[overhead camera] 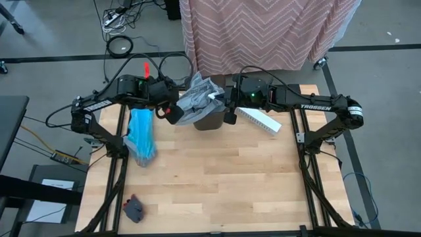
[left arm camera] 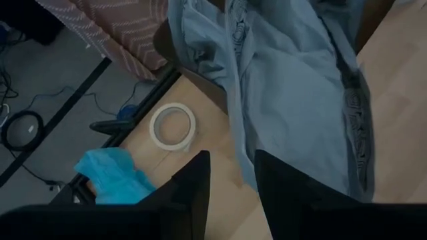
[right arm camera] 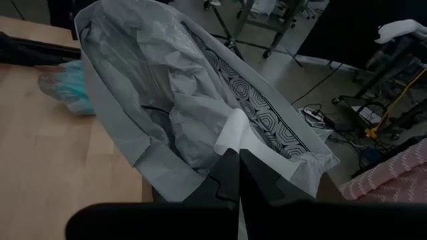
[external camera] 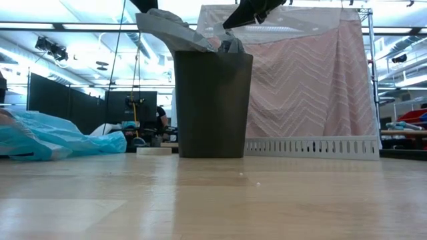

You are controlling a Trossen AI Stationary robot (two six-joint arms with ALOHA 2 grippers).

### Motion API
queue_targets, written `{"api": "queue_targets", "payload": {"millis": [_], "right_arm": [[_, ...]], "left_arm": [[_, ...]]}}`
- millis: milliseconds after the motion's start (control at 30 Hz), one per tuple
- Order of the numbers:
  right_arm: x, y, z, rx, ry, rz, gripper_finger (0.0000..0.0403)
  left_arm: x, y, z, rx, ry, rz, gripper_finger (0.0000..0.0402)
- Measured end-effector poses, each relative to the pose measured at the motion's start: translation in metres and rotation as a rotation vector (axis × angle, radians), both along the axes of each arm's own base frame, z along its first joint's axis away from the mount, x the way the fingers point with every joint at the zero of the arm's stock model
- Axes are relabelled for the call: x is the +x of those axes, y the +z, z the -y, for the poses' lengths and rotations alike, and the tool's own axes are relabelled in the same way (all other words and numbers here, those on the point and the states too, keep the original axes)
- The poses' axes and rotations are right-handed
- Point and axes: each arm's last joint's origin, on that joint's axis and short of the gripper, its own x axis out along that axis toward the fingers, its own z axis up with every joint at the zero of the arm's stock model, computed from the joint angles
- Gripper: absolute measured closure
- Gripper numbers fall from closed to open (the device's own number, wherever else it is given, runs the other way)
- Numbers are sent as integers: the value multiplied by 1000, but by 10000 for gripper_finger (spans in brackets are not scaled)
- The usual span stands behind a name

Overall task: Place trash/remove bag and relplace
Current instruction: Remove the trash bag from the trash bin

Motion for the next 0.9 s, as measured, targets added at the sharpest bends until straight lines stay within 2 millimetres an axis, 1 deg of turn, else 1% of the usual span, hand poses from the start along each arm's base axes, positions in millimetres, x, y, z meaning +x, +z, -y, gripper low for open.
{"api": "queue_targets", "payload": {"millis": [67,300,500,567,600,700,733,833,900], "right_arm": [[0,0,0,0,0,0,403],[0,0,0,-4,1,-2,403],[0,0,0,-9,3,-4,403],[0,0,0,-9,3,-4,403],[0,0,0,-9,3,-4,403],[0,0,0,-9,3,-3,403],[0,0,0,-9,3,-4,403],[0,0,0,-9,3,-3,403],[0,0,0,-8,3,-3,403]], "left_arm": [[1,-2,-1,-1,4,0,275],[10,-20,-1,-65,-24,-24,275],[11,-23,-1,-81,-30,-30,277],[11,-23,-1,-87,-30,-29,294],[11,-23,-1,-92,-30,-27,310],[10,-22,0,-111,-44,-14,379],[10,-22,0,-121,-47,-18,389],[9,-21,1,-141,-42,-14,396],[7,-11,1,-152,-39,36,397]]}}
